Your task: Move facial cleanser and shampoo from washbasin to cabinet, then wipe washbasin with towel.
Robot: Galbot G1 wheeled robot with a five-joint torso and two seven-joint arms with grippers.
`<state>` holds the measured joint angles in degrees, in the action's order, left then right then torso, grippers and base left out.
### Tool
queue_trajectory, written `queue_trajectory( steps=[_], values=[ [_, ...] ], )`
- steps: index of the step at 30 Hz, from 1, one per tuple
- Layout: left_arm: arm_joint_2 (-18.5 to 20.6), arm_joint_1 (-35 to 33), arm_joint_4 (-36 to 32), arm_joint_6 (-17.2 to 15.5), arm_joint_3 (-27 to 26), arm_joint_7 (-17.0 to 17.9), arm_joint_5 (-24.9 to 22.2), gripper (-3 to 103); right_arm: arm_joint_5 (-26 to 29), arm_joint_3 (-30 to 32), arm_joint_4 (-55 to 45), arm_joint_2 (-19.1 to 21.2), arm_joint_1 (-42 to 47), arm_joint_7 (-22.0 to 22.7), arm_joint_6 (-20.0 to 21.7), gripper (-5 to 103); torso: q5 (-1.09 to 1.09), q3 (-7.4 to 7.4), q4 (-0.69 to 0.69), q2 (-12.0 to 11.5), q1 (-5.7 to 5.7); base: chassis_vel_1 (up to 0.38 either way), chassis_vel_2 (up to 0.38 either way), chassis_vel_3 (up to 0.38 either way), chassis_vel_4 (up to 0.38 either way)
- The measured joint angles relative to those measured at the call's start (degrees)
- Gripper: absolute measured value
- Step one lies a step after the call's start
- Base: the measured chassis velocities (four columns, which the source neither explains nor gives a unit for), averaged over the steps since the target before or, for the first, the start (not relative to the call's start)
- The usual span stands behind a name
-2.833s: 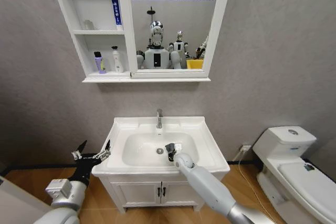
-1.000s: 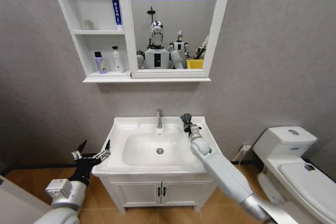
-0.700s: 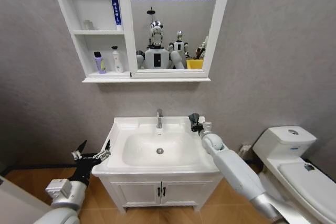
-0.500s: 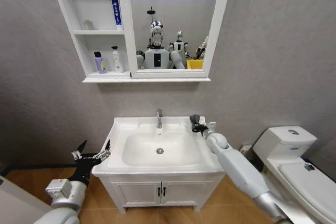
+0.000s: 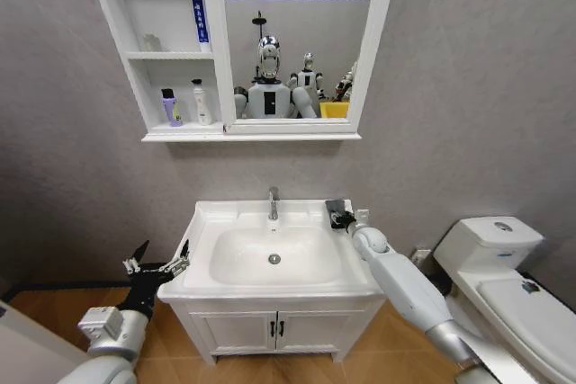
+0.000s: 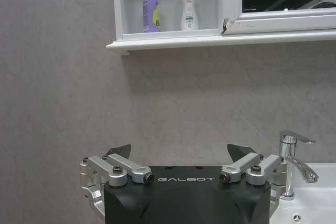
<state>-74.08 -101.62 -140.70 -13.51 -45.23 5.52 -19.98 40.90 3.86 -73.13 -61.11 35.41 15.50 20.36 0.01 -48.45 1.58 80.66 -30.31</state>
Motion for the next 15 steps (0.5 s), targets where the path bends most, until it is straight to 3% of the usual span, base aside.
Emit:
queue_trajectory(
  steps=[6, 8, 15],
  values=[
    [0.0, 0.0, 0.0, 0.0, 0.0, 0.0, 0.0, 100, -0.18, -0.09, -0.21, 0.04, 0.38, 1.22, 0.34, 85, 0.0, 0.0, 0.0, 0.0, 0.0, 0.0, 0.0, 0.0, 0.0],
    [0.0, 0.0, 0.0, 0.0, 0.0, 0.0, 0.0, 100, -0.6, -0.07, -0.49, 0.31, 0.56, 1.27, 0.34, 95, 0.0, 0.0, 0.02, 0.0, 0.0, 0.0, 0.0, 0.0, 0.0],
    [0.0, 0.0, 0.0, 0.0, 0.0, 0.0, 0.0, 100, -3.04, 0.26, -2.52, 1.46, 0.87, 1.46, -0.38, 100, 0.01, 0.0, 0.0, 0.0, 0.0, 0.0, 0.0, 0.0, 0.0]
  ],
)
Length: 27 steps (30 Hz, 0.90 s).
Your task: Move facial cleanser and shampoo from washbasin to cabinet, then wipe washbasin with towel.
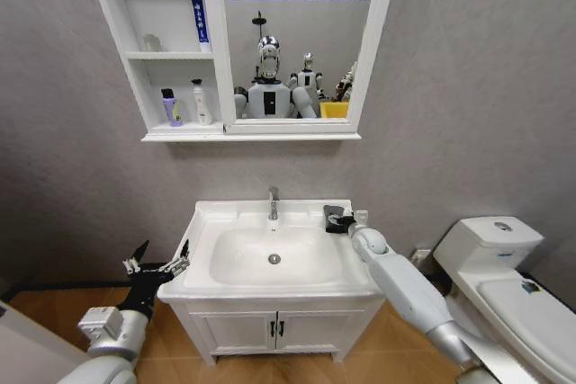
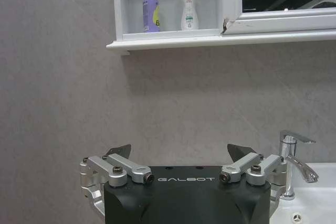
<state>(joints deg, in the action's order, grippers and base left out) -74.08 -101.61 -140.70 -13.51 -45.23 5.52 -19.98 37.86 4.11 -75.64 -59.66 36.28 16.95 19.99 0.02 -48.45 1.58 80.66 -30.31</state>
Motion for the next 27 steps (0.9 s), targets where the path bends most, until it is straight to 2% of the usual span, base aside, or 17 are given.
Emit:
queue_trajectory(
  steps=[6, 9, 10, 12, 15, 17, 21, 27],
  values=[
    [0.0, 0.0, 0.0, 0.0, 0.0, 0.0, 0.0, 100, 0.47, 2.74, -10.87, 3.57, 4.41, 2.84, 0.8, 100, -0.01, 0.0, 0.0, 0.0, 0.0, 0.0, 0.0, 0.0, 0.0],
    [0.0, 0.0, 0.0, 0.0, 0.0, 0.0, 0.0, 100, -1.73, 10.47, -24.55, 4.65, 15.47, 4.2, 3.33, 100, 0.01, 0.01, 0.02, 0.0, 0.0, 0.0, 0.0, 0.0, 0.0],
    [0.0, 0.0, 0.0, 0.0, 0.0, 0.0, 0.0, 100, -1.73, 10.47, -24.55, 4.65, 15.47, 4.2, 3.33, 100, 0.01, 0.01, 0.02, 0.0, 0.0, 0.0, 0.0, 0.0, 0.0],
    [0.0, 0.0, 0.0, 0.0, -0.01, 0.0, 0.0, 100, -5.3, 16.44, -31.81, 4.33, 23.84, 4.23, 4.35, 100, -0.01, 0.01, 0.03, 0.01, 0.01, 0.0, 0.0, 0.0, 0.0],
    [0.0, 0.0, 0.0, 0.0, -0.01, 0.03, 0.0, 100, -6.83, 19.18, -35.04, 4.0, 28.07, 4.18, 4.59, 100, 0.0, 0.01, 0.04, 0.01, 0.01, 0.0, 0.0, 0.0, 0.0],
    [0.0, 0.0, 0.0, 0.0, 0.0, -0.01, 0.0, 100, -10.62, 23.96, -43.19, 3.25, 38.02, 3.36, 4.38, 100, 0.0, 0.02, 0.04, 0.01, 0.01, 0.0, 0.0, 0.0, 0.0],
    [0.0, 0.0, 0.0, 0.0, 0.0, -0.01, 0.0, 100, -11.84, 25.49, -50.35, 1.47, 43.95, 3.26, 4.65, 100, -0.01, 0.02, 0.0, 0.02, 0.01, 0.0, 0.0, 0.0, 0.0],
    [0.0, 0.0, 0.0, 0.01, 0.0, 0.0, 0.0, 100, -14.14, 24.17, -54.6, -1.82, 47.22, 3.7, 4.99, 100, -0.01, 0.01, -0.01, 0.01, 0.0, 0.0, 0.0, 0.0, 0.0]
  ],
)
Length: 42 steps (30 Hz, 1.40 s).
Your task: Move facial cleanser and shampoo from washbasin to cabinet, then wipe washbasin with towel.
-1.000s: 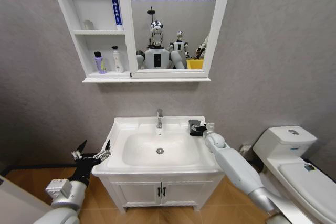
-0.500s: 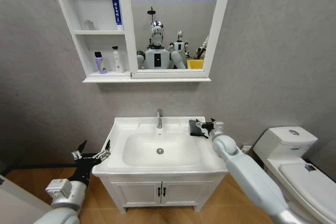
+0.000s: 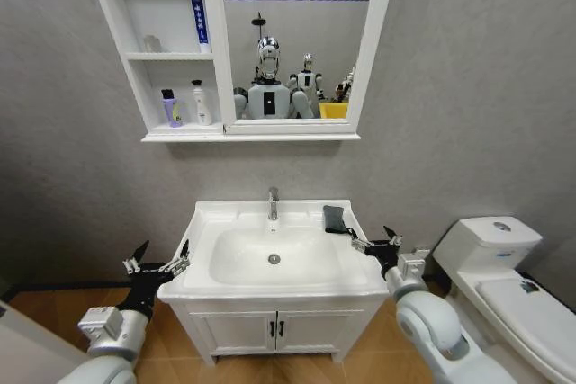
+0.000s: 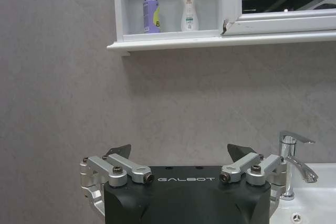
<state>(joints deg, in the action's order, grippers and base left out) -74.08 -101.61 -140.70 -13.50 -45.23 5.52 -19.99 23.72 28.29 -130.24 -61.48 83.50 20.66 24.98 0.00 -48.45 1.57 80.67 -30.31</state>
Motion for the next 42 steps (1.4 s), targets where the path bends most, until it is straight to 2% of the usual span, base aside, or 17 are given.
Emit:
queue_trajectory(
  steps=[16, 18, 19, 21, 25, 26, 29, 30, 31, 33, 35, 36, 37, 38, 40, 41, 42],
  values=[
    [0.0, 0.0, 0.0, 0.0, -0.01, 0.0, 0.01, 100, -2.95, -0.77, -2.69, -1.8, 3.7, -0.21, -0.04, 100, 0.04, 0.0, 0.03, 0.0, 0.02, 0.159, -0.158, -0.152, 0.16],
    [0.0, 0.0, 0.01, 0.0, 0.0, 0.02, 0.0, 100, -2.96, -0.69, -2.9, -1.67, 3.98, -0.33, -0.1, 100, -0.05, 0.0, 0.01, -0.01, 0.01, 0.275, -0.297, -0.256, 0.259],
    [0.0, 0.0, 0.0, 0.0, -0.01, 0.02, 0.0, 100, -2.93, -0.63, -2.93, -1.56, 4.06, -0.43, -0.15, 100, 0.05, 0.0, 0.02, -0.01, 0.02, 0.302, -0.263, -0.263, 0.276],
    [0.0, 0.0, 0.0, 0.0, -0.01, 0.02, 0.0, 100, -2.88, -0.61, -2.95, -1.4, 4.1, -0.55, -0.2, 100, 0.05, 0.0, 0.01, -0.01, 0.01, 0.302, -0.303, -0.311, 0.276],
    [0.0, 0.0, 0.01, 0.0, 0.0, 0.02, 0.0, 100, -2.61, -0.72, -3.1, -0.6, 4.13, -1.03, -0.34, 100, -0.06, 0.0, 0.01, 0.0, 0.01, 0.306, -0.343, -0.337, 0.33],
    [0.0, 0.0, 0.0, 0.0, -0.01, 0.02, 0.0, 100, -2.58, -0.91, -3.11, -0.43, 4.08, -1.15, -0.38, 100, 0.06, 0.0, 0.01, 0.0, 0.01, 0.393, -0.339, -0.357, 0.35],
    [0.0, 0.0, 0.0, 0.0, 0.0, 0.0, 0.0, 100, -2.57, -1.42, -3.19, -0.21, 4.09, -1.24, -0.43, 100, 0.01, 0.0, 0.02, 0.0, 0.01, 0.368, -0.368, -0.379, 0.352],
    [0.0, -0.01, 0.01, -0.01, 0.0, 0.01, 0.0, 100, -2.59, -1.56, -3.28, -0.07, 4.16, -1.32, -0.45, 100, -0.09, 0.01, 0.01, 0.01, 0.02, 0.36, -0.395, -0.344, 0.35],
    [0.0, -0.01, 0.0, -0.01, -0.01, 0.01, 0.0, 100, -2.65, -1.75, -3.32, 0.1, 4.24, -1.55, -0.48, 100, 0.04, 0.0, 0.0, 0.0, 0.02, 0.39, -0.354, -0.344, 0.35],
    [0.0, -0.01, 0.0, -0.01, 0.01, 0.0, 0.0, 100, -2.69, -1.86, -3.31, 0.27, 4.28, -1.67, -0.47, 100, 0.09, -0.01, 0.04, -0.01, 0.0, 0.39, -0.375, -0.352, 0.36],
    [0.0, -0.01, 0.01, -0.02, 0.0, 0.0, 0.0, 100, -2.72, -2.02, -3.35, 0.48, 4.29, -1.8, -0.53, 100, -0.11, 0.01, 0.03, 0.01, 0.03, 0.362, -0.378, -0.352, 0.368],
    [0.0, -0.01, 0.01, -0.02, 0.0, 0.0, 0.0, 100, -2.72, -2.02, -3.35, 0.48, 4.29, -1.8, -0.53, 100, -0.11, 0.01, 0.03, 0.01, 0.03, 0.373, -0.36, -0.352, 0.368],
    [0.0, 0.0, 0.0, -0.01, -0.01, 0.0, 0.0, 100, -2.71, -2.04, -3.35, 0.57, 4.28, -1.81, -0.86, 100, 0.08, 0.0, -0.01, 0.0, 0.02, 0.373, -0.356, -0.386, 0.359],
    [0.0, -0.01, 0.0, -0.01, 0.01, 0.0, 0.0, 100, -2.72, -2.03, -3.35, 0.76, 4.39, -1.82, -1.24, 100, 0.09, -0.02, 0.04, -0.01, -0.02, 0.379, -0.356, -0.358, 0.354],
    [0.0, 0.0, 0.0, -0.01, 0.0, 0.0, 0.0, 100, -2.73, -2.0, -3.35, 0.89, 4.52, -1.99, -1.54, 100, 0.01, 0.0, 0.01, -0.01, 0.0, 0.315, -0.385, -0.358, 0.354],
    [0.0, -0.01, 0.01, -0.01, 0.0, 0.01, 0.0, 100, -2.76, -1.88, -3.36, 1.1, 4.81, -2.15, -2.01, 100, -0.12, 0.01, 0.02, 0.01, 0.01, 0.315, -0.315, -0.338, 0.365],
    [0.0, -0.01, 0.0, -0.01, 0.0, 0.01, 0.0, 100, -2.89, -1.85, -3.21, 1.23, 4.97, -2.36, -2.9, 100, 0.07, -0.01, 0.0, -0.01, 0.01, 0.366, -0.315, -0.389, 0.338]
  ],
)
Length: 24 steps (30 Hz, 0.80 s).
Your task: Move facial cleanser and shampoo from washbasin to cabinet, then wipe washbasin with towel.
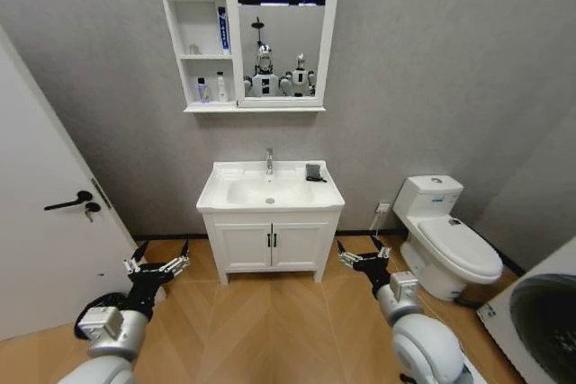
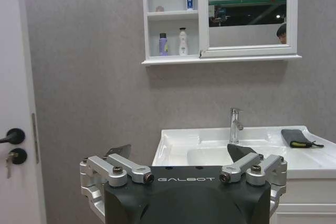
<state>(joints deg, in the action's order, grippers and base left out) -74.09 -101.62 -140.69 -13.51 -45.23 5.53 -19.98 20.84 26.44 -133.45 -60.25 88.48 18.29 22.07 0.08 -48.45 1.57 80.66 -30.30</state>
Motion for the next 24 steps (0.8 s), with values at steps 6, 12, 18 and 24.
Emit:
queue_trajectory(
  steps=[6, 12, 18, 24],
  values=[
    [0.0, -0.02, -0.01, 0.0, -0.01, 0.01, 0.0, 100, -1.65, 0.08, 0.94, 0.18, 0.34, -2.29, -1.96, 100, 0.0, 0.03, 0.0, 0.04, 0.06, 0.302, -0.302, -0.317, 0.304],
    [0.0, 0.0, -0.01, 0.0, 0.01, -0.01, 0.0, 100, -2.8, -0.17, 2.28, 0.05, -1.09, -3.02, -2.15, 100, -0.05, 0.01, 0.06, 0.02, 0.02, 0.092, -0.079, -0.131, 0.128],
    [0.0, 0.02, 0.0, 0.0, 0.01, -0.01, 0.0, 100, -4.83, 0.44, 3.07, 0.29, -1.29, -2.92, -2.29, 100, -0.05, -0.03, 0.0, -0.04, -0.09, -0.07, 0.034, 0.069, -0.029],
    [0.0, 0.0, -0.01, 0.0, 0.01, -0.01, 0.0, 100, -4.9, 0.48, 3.14, 0.28, -1.31, -2.69, -2.3, 100, -0.06, -0.01, 0.02, -0.03, -0.05, -0.026, 0.021, 0.026, -0.021]
  ],
)
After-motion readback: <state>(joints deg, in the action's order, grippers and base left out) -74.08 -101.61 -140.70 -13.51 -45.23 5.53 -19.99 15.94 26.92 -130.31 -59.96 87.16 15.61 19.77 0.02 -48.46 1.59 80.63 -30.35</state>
